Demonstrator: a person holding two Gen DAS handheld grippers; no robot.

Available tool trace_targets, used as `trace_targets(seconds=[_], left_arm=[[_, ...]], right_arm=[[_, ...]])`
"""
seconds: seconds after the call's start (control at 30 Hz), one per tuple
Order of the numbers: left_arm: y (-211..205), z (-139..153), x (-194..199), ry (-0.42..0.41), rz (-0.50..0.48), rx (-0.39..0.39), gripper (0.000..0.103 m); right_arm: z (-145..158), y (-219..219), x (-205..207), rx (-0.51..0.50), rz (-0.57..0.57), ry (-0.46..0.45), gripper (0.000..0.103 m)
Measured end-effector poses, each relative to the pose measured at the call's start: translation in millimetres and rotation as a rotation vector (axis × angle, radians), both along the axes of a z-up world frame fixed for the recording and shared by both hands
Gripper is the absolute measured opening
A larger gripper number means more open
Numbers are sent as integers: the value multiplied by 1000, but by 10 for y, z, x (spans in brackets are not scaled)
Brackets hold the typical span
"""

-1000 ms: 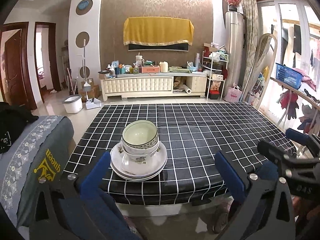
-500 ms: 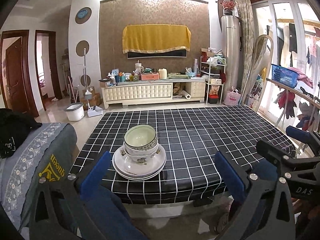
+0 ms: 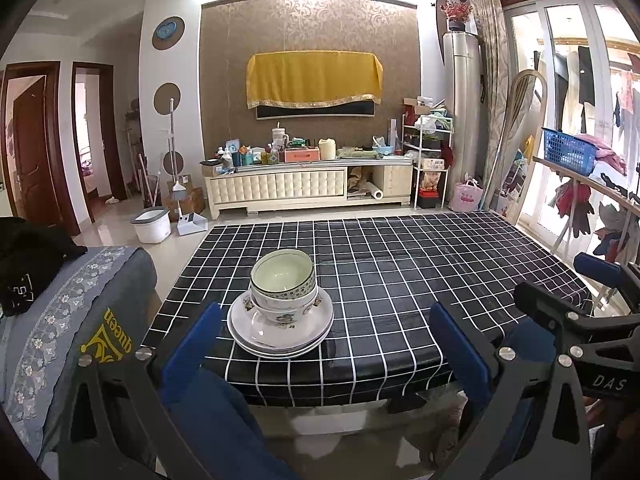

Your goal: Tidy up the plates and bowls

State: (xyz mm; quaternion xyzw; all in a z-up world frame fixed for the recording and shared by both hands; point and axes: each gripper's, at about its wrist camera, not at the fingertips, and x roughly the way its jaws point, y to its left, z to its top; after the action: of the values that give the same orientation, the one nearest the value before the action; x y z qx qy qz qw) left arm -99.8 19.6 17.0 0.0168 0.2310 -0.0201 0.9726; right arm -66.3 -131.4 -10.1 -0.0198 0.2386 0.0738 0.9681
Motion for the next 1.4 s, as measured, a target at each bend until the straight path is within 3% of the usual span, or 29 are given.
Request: trace_targets(seconds=[1.4], left_arm=[[10,-17,-38,0,7,19,103]], right_arm=[[14,-43,-18,5,-2,6,103]])
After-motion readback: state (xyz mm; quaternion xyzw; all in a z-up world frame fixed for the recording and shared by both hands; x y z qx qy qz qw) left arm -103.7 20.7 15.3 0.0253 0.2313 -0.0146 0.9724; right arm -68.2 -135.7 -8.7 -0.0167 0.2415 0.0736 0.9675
